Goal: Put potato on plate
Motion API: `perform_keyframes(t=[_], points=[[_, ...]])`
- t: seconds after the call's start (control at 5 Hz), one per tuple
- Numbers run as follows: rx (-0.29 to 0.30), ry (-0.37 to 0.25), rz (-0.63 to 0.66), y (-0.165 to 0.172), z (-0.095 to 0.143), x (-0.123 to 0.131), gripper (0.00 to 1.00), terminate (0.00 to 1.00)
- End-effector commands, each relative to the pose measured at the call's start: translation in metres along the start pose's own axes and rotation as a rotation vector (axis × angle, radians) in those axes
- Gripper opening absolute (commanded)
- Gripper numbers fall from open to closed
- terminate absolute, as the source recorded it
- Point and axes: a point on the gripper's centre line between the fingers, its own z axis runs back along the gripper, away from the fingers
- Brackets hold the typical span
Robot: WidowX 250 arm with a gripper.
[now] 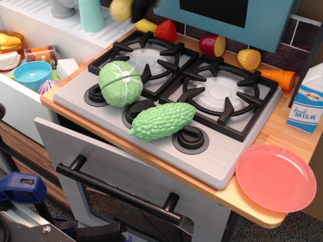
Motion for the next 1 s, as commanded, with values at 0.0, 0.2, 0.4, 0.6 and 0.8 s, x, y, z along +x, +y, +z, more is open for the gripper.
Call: perform_keyframes(t=[0.0, 0.2, 0.4, 0.6, 0.8], points=[[-0.083, -0.108, 0.123, -0.049, 0.05, -0.012, 0.0, 0.0], [-0.091, -0.129, 0.259, -0.101, 0.055, -0.027, 0.0, 0.0], [-0.242, -0.129, 0.325, -0.153, 0.038, -0.035, 0.0, 0.0], [-0.318, -0.141, 0.32, -0.208, 0.02, -0.035, 0.0, 0.0], [-0.275, -0.117, 0.335, -0.259, 0.016, 0.0, 0.0, 0.0]])
